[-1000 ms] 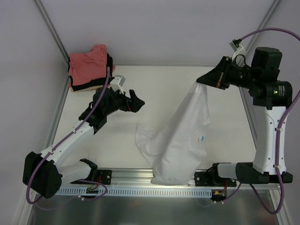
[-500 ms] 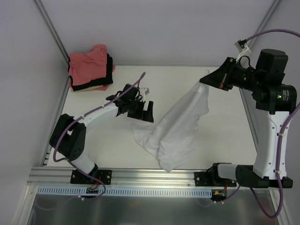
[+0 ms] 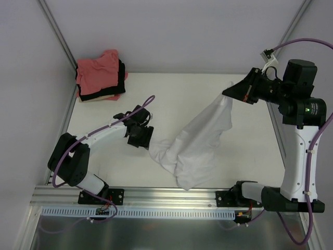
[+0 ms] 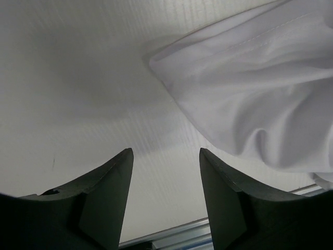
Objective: Fold and stack the t-shirts
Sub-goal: Flatten out the tshirt
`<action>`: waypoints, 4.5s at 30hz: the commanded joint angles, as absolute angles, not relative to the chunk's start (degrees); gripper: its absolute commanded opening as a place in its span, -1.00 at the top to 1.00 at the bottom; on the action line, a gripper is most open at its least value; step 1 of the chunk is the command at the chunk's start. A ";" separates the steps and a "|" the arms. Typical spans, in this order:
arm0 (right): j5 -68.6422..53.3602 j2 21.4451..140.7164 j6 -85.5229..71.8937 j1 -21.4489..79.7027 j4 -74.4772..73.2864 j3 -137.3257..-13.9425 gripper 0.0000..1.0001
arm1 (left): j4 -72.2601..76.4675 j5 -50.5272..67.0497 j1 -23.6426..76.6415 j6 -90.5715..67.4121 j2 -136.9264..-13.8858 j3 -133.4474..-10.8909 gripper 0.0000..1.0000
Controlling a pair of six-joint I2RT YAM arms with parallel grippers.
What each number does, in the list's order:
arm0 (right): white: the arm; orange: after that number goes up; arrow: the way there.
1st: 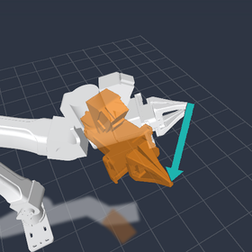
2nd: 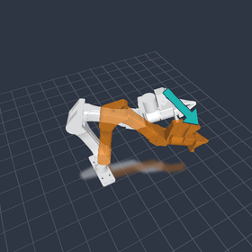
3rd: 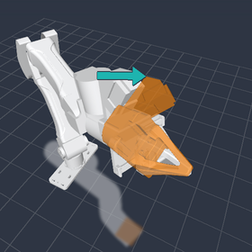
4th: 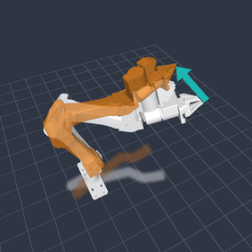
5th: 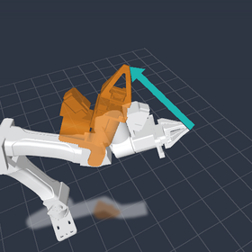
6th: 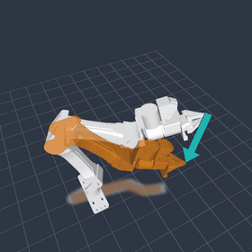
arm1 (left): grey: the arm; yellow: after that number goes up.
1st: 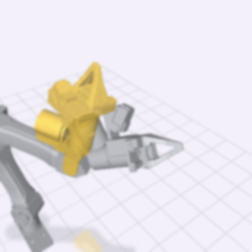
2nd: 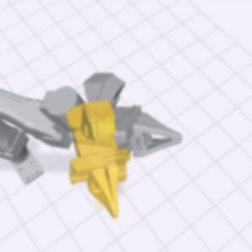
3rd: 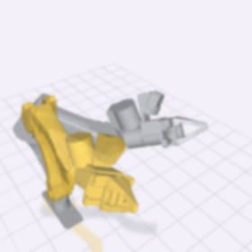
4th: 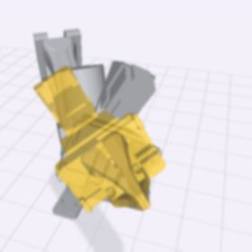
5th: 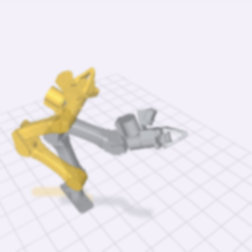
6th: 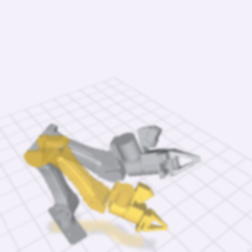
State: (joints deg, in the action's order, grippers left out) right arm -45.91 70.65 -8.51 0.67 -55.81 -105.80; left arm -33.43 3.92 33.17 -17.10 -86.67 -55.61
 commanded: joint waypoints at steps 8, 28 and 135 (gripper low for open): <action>-48.87 67.41 -9.67 0.18 -51.77 -104.94 0.99 | -24.97 1.41 33.05 -17.32 -82.88 -50.98 -0.21; -49.75 67.41 -10.28 0.26 -50.71 -104.06 0.99 | -14.06 6.77 34.63 -16.96 -98.16 -54.58 -0.25; -32.34 20.13 -11.78 0.26 -62.23 -34.72 0.99 | -48.43 13.98 40.07 4.48 -135.09 -119.36 -0.87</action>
